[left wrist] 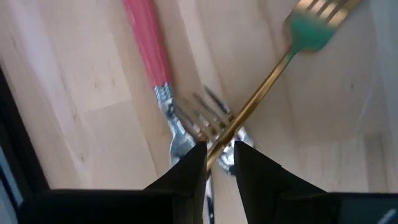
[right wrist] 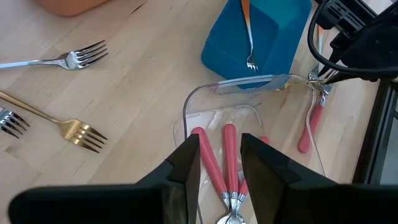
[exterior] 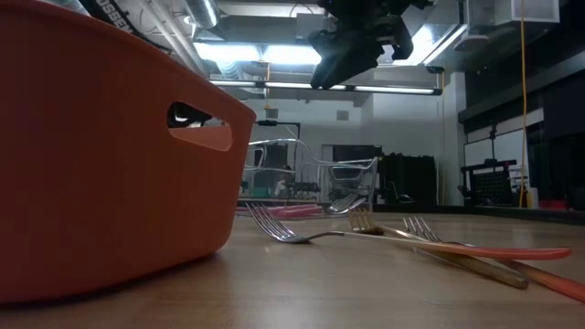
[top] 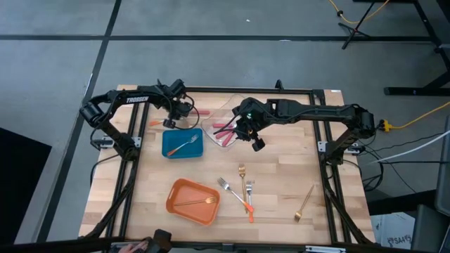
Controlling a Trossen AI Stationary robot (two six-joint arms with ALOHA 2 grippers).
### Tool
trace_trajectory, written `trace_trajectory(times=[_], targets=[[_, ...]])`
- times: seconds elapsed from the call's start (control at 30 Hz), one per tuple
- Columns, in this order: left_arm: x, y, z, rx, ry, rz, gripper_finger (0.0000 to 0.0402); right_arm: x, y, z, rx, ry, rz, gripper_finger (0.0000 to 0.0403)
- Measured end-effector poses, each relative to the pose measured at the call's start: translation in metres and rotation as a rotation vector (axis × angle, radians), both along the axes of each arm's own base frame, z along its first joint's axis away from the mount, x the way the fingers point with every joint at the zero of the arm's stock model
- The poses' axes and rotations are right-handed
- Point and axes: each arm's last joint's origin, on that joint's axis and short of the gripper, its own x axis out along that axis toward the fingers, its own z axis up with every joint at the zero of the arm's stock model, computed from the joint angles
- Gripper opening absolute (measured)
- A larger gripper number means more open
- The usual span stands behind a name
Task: Sort silverware by color (type)
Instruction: Put the gold fork into the orange bin
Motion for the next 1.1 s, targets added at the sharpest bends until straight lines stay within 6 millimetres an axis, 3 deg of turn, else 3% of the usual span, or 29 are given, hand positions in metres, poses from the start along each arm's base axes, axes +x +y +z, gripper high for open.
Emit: trace_trajectory(times=[0.43, 0.83, 1.1], targets=[[0.0, -0.001, 0.0, -0.012, -0.004, -0.011, 0.0075, 0.0, 0.0, 0.0, 0.0, 0.0, 0.0, 0.0105], [0.0, -0.002, 0.0, -0.008, -0.007, -0.149, 0.0075, 0.0, 0.0, 0.0, 0.0, 0.0, 0.0, 0.0105], [-0.005, -0.008, -0.012, -0.006, 0.016, -0.196, 0.0075, 0.0, 0.0, 0.0, 0.0, 0.0, 0.0, 0.0105]])
